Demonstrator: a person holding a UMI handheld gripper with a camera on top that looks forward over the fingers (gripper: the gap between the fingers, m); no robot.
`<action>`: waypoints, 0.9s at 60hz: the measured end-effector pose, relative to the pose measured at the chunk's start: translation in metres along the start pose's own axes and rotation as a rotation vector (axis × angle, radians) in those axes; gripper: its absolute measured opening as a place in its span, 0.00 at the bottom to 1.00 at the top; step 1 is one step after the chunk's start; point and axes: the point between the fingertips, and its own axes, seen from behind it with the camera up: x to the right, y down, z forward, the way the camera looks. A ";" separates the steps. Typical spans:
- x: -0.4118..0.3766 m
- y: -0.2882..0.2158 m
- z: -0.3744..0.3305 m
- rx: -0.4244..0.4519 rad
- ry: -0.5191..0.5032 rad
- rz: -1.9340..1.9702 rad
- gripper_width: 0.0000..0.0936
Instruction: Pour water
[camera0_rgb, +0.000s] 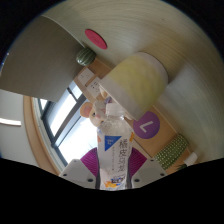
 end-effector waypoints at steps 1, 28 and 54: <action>-0.001 0.001 0.000 -0.003 -0.002 0.005 0.38; -0.049 0.088 0.001 -0.302 -0.033 -0.923 0.38; -0.146 0.008 0.028 -0.144 0.194 -2.341 0.38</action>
